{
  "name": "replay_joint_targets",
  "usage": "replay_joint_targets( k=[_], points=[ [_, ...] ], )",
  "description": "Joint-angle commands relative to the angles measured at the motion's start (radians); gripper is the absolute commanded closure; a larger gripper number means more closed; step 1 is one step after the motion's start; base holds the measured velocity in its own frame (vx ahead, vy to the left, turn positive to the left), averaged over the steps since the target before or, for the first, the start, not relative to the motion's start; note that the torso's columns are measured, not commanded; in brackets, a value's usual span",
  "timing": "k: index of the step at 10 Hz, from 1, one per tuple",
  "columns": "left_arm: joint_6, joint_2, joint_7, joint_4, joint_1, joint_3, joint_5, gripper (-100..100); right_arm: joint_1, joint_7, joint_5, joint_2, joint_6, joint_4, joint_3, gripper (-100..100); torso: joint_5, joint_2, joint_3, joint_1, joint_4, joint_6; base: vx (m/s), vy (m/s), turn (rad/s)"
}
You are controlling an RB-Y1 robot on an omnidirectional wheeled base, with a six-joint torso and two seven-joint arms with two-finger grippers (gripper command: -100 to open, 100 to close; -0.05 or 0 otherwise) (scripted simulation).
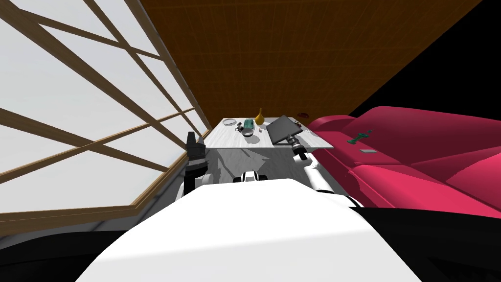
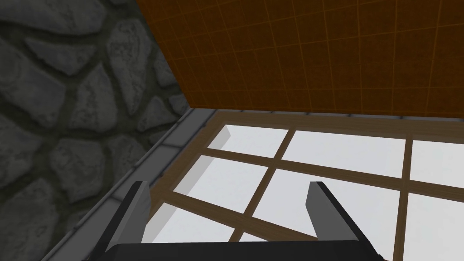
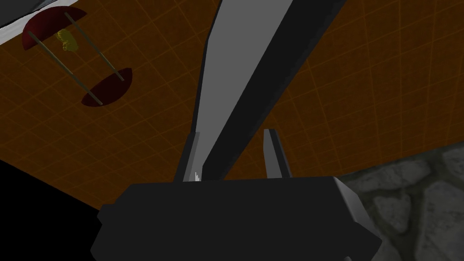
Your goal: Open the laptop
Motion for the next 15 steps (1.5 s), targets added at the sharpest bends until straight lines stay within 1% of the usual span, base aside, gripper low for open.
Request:
replay_joint_targets(
  k=[1,3,5,6,7,8,9,10,11,12,13,14,15],
  points=[
    [0.0,0.0,0.0,0.0,0.0,0.0,0.0,0,-0.07,0.004,-0.006,0.01,-0.027,0.078,0.02,100,0.002,0.003,0.002,0.001,0.003,0.0,-0.048,-0.001,0.009],
    [0.0,0.0,0.0,0.0,0.0,0.0,0.0,0,-0.07,0.004,-0.006,0.01,-0.027,0.134,0.02,100,0.001,-0.001,0.0,0.0,0.001,0.001,0.001,0.0,0.013],
    [0.0,0.0,0.0,0.0,0.0,0.0,0.0,0,-0.07,0.004,-0.006,0.01,-0.027,0.135,0.02,100,-0.002,-0.003,-0.002,-0.003,-0.003,0.002,0.008,0.002,-0.009],
    [0.0,0.0,0.0,0.0,0.0,0.0,0.0,0,-0.126,0.007,-0.024,0.015,-0.067,0.17,0.042,100,-0.002,-0.004,-0.002,-0.004,-0.003,0.001,-0.069,-0.005,-0.104],
    [0.0,0.0,0.0,0.0,0.0,0.0,0.0,0,-0.155,0.007,-0.024,0.015,-0.067,0.197,0.042,100,0.0,0.0,0.0,-0.004,0.0,0.001,-0.078,-0.015,-0.064],
    [0.0,0.0,0.0,0.0,0.0,0.0,0.0,0,-0.168,0.007,-0.024,0.015,-0.067,0.235,0.042,100,0.001,0.002,0.001,-0.001,0.002,0.0,-0.038,-0.012,-0.001],
    [0.0,0.0,0.0,0.0,0.0,0.0,0.0,0,-0.168,0.007,-0.024,0.015,-0.067,0.265,0.042,100,0.001,0.0,0.0,0.0,0.001,0.0,-0.004,-0.006,0.017],
    [0.0,0.0,0.0,0.0,0.0,0.0,0.0,0,-0.168,0.007,-0.024,0.015,-0.067,0.268,0.042,100,0.001,-0.002,-0.001,0.001,-0.001,0.0,0.003,0.005,0.02],
    [0.0,0.0,0.0,0.0,0.0,0.0,0.0,0,-0.229,0.01,-0.043,0.02,-0.107,0.31,0.064,100,0.0,-0.005,-0.002,-0.001,-0.002,0.002,-0.065,-0.007,-0.119],
    [0.0,0.0,0.0,0.0,0.0,0.0,0.0,0,-0.265,0.01,-0.043,0.02,-0.107,0.35,0.064,100,0.001,0.0,0.0,-0.002,0.001,0.001,-0.075,-0.007,-0.07],
    [0.0,0.0,0.0,0.0,0.0,0.0,0.0,0,-0.266,0.01,-0.043,0.02,-0.107,0.396,0.064,100,0.002,0.003,0.002,0.0,0.003,-0.001,-0.027,-0.008,0.018],
    [0.0,0.0,0.0,0.0,0.0,0.0,0.0,0,-0.266,0.01,-0.043,0.02,-0.107,0.4,0.064,100,0.002,0.002,0.001,0.001,0.002,0.001,0.001,-0.008,0.027],
    [0.0,0.0,0.0,0.0,0.0,0.0,0.0,0,-0.327,0.013,-0.061,0.025,-0.147,0.447,0.085,100,0.001,-0.001,0.0,0.0,0.0,0.002,-0.057,-0.018,-0.109]
  ],
)
